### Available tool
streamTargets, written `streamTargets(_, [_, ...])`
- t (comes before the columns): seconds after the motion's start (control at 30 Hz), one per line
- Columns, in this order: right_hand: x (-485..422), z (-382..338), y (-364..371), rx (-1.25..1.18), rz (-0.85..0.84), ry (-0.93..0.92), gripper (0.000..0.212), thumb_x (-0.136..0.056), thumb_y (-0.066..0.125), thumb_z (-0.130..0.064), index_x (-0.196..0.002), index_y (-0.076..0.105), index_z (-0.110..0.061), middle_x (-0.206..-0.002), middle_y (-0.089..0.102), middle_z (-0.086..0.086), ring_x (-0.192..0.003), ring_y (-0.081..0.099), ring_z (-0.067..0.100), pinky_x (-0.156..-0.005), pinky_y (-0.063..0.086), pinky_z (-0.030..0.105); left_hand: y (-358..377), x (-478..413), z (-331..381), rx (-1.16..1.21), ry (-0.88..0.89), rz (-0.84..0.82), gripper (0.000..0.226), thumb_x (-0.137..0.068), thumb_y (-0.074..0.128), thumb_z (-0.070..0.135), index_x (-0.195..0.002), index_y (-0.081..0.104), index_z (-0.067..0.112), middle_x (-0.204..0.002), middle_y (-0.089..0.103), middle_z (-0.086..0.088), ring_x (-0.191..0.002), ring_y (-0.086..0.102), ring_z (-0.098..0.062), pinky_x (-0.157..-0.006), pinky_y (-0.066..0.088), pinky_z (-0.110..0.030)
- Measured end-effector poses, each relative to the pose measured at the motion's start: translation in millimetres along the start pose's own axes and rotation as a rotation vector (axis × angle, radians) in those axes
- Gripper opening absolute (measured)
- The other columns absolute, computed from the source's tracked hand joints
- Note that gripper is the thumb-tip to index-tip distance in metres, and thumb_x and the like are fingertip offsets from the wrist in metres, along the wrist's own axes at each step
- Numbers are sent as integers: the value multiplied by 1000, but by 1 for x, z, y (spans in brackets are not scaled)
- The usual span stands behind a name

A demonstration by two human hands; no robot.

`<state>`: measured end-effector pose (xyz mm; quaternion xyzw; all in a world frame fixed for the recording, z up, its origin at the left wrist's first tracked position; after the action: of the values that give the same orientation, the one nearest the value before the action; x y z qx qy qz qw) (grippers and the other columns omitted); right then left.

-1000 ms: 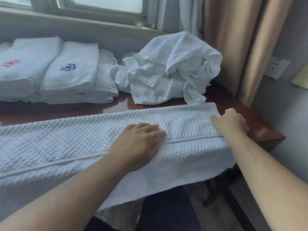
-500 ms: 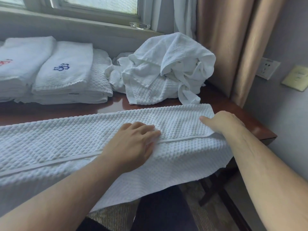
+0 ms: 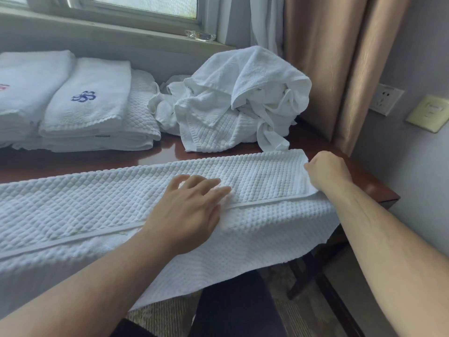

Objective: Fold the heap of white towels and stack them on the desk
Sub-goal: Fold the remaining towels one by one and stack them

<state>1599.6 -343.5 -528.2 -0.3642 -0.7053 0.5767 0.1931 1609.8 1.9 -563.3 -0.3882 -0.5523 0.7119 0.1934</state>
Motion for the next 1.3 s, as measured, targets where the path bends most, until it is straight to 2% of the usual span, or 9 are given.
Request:
streamTargets(0.27, [-8,29,6,-61,64,-76,20,-101,52,-35,-85,57,-24,-88,64,3,-72,60,23,-55,44,34,-3,2,5,19,13,36,41,-100,31,42,-127,59,31,-131,63,7,-118,58,-16,-105,38,-42])
streamTargets(0.43, [6,13,1,-25,249,-233,28,-98,52,-35,-119,60,-20,-123,57,12,-110,55,33,-90,46,44,-1,1,4,58,40,42,40,-96,35,50,-124,60,33,-126,62,10,-102,58,-15,-82,48,-33])
streamTargets(0.53, [23,-11,14,-94,72,-351,46,-98,42,-48,-134,56,-23,-140,51,8,-126,48,30,-101,40,46,0,0,3,56,57,51,41,-98,38,54,-127,59,37,-129,61,13,-102,56,-13,-83,46,-31])
streamTargets(0.67, [40,-19,41,20,-156,-396,64,-99,26,-61,-152,39,-26,-158,37,-6,-147,29,21,-118,25,48,-8,2,6,113,130,110,30,-96,50,49,-112,72,37,-107,69,18,-84,58,-11,-62,45,-24])
streamTargets(0.83, [44,-13,30,-246,-6,-380,35,-98,44,-44,-116,67,-26,-124,64,-4,-122,53,19,-101,40,38,-14,4,13,99,175,154,21,-93,61,44,-98,76,30,-83,64,15,-72,57,-11,-44,43,-27])
streamTargets(1.0, [71,1,12,-316,479,-405,16,-95,59,-19,-88,70,-9,-91,66,4,-90,54,25,-77,39,36,-12,3,15,96,169,183,16,-93,68,39,-100,77,28,-85,62,8,-73,56,-15,-50,40,-27])
streamTargets(1.1, [88,41,14,-515,513,-226,17,-94,55,-27,-82,59,-16,-85,58,-1,-81,51,20,-69,36,33,-10,2,14,107,167,191,18,-95,63,41,-98,78,30,-93,64,10,-77,55,-14,-56,35,-24])
streamTargets(1.2, [103,93,38,-786,445,205,23,-87,47,-47,-82,51,-25,-84,59,-4,-83,56,24,-69,38,34,-8,2,12,120,160,197,23,-96,57,44,-99,76,31,-96,63,11,-80,54,-13,-58,36,-24])
streamTargets(1.3, [116,116,75,-989,115,457,43,-86,47,-71,-79,51,-29,-76,55,-9,-73,54,19,-62,41,34,-7,2,13,111,168,204,25,-96,56,43,-99,76,30,-95,63,10,-80,54,-14,-57,36,-25])
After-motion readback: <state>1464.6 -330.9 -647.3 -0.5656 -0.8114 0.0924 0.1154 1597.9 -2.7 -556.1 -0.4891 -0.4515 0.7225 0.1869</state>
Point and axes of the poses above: each hand's wrist, its own x-axis away from the middle knuckle, its own y-axis out of the palm, z = x × y, the point moved 3 cm from there along -x, towards the middle knuckle
